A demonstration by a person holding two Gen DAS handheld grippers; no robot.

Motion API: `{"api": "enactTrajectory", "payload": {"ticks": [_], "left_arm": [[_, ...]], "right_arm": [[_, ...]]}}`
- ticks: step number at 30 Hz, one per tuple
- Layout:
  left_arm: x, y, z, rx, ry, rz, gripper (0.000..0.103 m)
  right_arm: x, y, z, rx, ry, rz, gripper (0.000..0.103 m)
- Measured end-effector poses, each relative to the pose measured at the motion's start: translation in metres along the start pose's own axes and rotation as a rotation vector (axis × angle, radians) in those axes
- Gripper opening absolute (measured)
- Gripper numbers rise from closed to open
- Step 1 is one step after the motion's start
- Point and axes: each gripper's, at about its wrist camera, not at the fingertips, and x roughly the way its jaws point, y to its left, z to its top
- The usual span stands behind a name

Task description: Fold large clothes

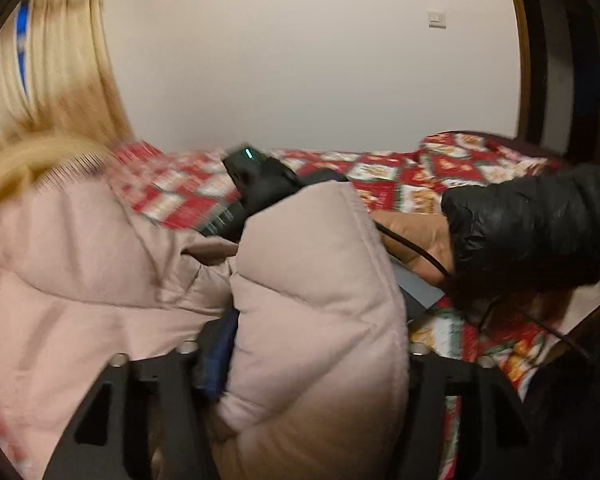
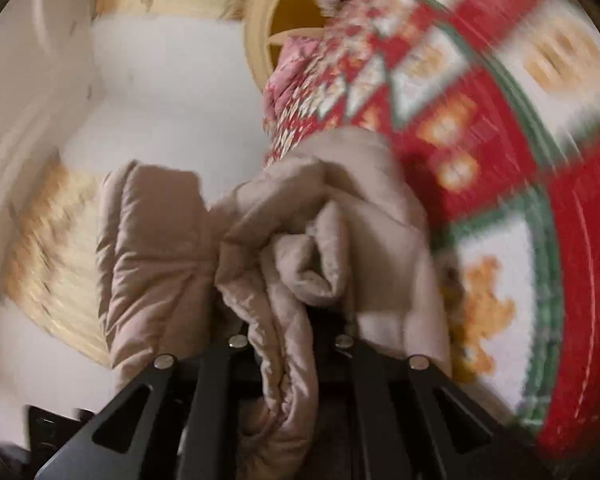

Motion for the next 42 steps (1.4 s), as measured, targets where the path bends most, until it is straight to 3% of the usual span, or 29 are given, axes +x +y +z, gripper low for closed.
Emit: {"api": "enactTrajectory", "payload": {"ticks": [6,9,12,13,14,16,17,21,25,27,28,29,32,38,42], "left_arm": [[0.019,0.005,-0.013,-0.023,0.02,-0.067,0.07],[0.025,0.002,-0.016,-0.014,0.046,-0.058,0.07],[0.029,0.0,-0.019,-0.006,0.053,-0.058,0.07],[0.03,0.0,-0.019,-0.004,0.051,-0.056,0.071],[0.032,0.0,-0.017,-0.004,0.049,-0.056,0.071],[0.034,-0.001,-0.015,-0.004,0.047,-0.058,0.071],[0.033,0.001,-0.016,-0.004,0.046,-0.058,0.071],[0.036,-0.002,-0.019,0.001,0.038,-0.052,0.071],[0.036,-0.006,-0.023,0.01,0.035,-0.039,0.071],[0.037,-0.009,-0.027,0.016,0.029,-0.026,0.072],[0.035,-0.011,-0.026,0.021,0.02,-0.013,0.072],[0.032,-0.013,-0.027,0.023,0.01,0.001,0.072],[0.023,-0.017,-0.029,0.015,-0.01,0.032,0.072],[-0.032,-0.023,-0.034,-0.043,-0.066,-0.012,0.072],[-0.094,-0.005,-0.049,-0.138,-0.138,0.016,0.072]], "right_arm": [[-0.008,-0.003,0.003,0.026,0.031,-0.02,0.009],[-0.006,-0.005,0.009,0.063,0.058,-0.011,0.01],[-0.014,-0.008,0.021,0.094,0.057,-0.035,0.016],[-0.02,-0.005,0.022,0.09,0.045,-0.059,0.026],[-0.034,0.006,0.022,0.056,0.023,-0.102,0.056],[-0.056,0.031,0.02,-0.045,-0.035,-0.199,0.098],[-0.071,0.048,0.017,-0.124,-0.083,-0.25,0.1],[-0.097,0.112,0.007,-0.372,-0.124,-0.286,0.1],[-0.06,0.142,0.008,-0.514,-0.032,-0.34,0.098],[-0.023,0.142,0.01,-0.573,0.038,-0.42,0.077],[-0.005,0.138,0.012,-0.579,0.081,-0.445,0.054],[-0.002,0.127,0.013,-0.562,0.108,-0.438,0.039],[-0.001,0.128,0.005,-0.564,0.091,-0.43,0.023],[-0.014,0.126,-0.012,-0.549,0.0,-0.555,0.02],[-0.01,0.106,-0.017,-0.483,-0.036,-0.532,0.022]]}}
